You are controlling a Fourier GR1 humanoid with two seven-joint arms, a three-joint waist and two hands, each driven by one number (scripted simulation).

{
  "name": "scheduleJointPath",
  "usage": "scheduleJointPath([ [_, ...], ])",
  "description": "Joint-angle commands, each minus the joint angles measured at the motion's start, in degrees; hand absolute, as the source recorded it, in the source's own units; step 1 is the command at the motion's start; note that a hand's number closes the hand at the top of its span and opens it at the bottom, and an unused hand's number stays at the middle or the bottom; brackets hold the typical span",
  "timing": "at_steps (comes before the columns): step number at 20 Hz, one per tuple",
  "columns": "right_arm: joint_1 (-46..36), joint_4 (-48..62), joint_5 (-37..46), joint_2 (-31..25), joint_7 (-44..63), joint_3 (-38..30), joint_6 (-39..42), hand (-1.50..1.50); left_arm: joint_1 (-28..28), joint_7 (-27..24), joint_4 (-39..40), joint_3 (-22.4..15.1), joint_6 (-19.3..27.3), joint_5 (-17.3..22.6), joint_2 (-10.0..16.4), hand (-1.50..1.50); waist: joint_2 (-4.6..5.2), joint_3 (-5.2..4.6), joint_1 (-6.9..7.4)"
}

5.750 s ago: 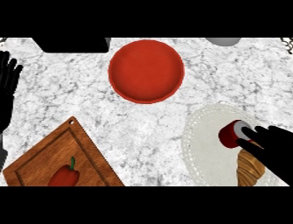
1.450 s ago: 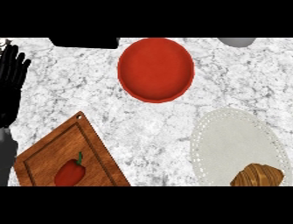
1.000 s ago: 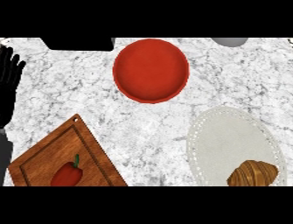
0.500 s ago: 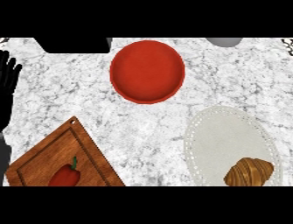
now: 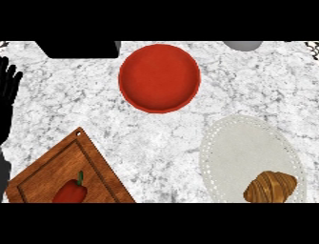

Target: Pick the can from the placemat and place it in the bowl

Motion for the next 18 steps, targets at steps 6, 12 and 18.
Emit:
scheduleJointPath([
  [6,-3.4,-4.4,1.1,13.6,13.5,6.2,-0.4,1.5,0.7,0.3,-2.2,-1.1,-0.4,-0.4,-0.9,0.0,0.29,0.04,0.84],
  [12,-3.1,-2.7,1.7,20.3,17.6,8.5,-2.7,1.5,-3.1,-1.2,3.3,0.4,-0.4,-0.9,0.1,0.0,0.49,0.04,0.49],
  [18,0.4,3.2,8.4,25.8,15.6,13.6,-14.6,1.5,-3.0,-2.6,4.7,1.8,-2.8,0.5,1.2,0.0,0.84,0.04,1.13],
])
